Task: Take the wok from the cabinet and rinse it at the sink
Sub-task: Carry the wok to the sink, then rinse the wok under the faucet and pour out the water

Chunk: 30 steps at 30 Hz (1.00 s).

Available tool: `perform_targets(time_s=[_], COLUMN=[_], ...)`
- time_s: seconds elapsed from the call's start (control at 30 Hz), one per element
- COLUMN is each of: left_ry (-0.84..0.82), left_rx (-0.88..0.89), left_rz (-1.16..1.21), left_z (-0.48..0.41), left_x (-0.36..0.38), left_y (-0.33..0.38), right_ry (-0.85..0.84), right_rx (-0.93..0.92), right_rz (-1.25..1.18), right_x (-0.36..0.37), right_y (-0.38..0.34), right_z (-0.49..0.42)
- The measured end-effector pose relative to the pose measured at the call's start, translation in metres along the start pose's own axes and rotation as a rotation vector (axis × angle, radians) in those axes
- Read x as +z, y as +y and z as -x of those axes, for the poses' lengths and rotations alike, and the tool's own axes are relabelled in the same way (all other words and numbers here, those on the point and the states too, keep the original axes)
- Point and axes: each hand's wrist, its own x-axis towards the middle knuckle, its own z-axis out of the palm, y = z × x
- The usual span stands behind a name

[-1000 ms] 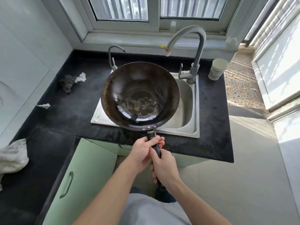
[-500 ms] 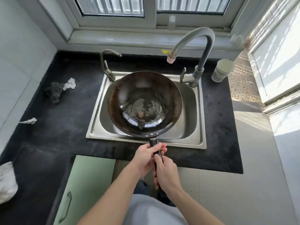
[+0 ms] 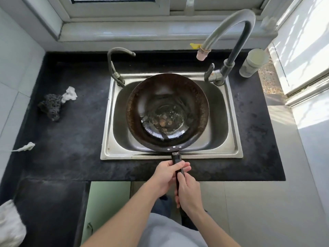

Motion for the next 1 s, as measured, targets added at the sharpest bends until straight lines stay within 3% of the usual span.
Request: perform_targets(time_s=[0.67,0.77,0.9,1.0], left_ry=[-0.058,-0.054,-0.035,-0.014], left_rx=[-0.080,-0.073,-0.049,-0.031], left_rz=[-0.072,-0.107,-0.121,-0.120], left_z=[-0.010,-0.010,-0.007,-0.005], left_x=[-0.027,-0.026,-0.025,-0.024], left_y=[0.012,0.014,0.015,0.012], right_ry=[0.051,-0.052,-0.222,-0.218], right_rx=[0.038,0.080,0.127,0.136], right_rz=[0.022,0.071,0.420,0.365], right_x=[0.031,0.024,-0.017,-0.053], right_y=[-0.005,-0.006,-0.017,-0.037], right_z=[-0.020,-0.024,-0.039,-0.059])
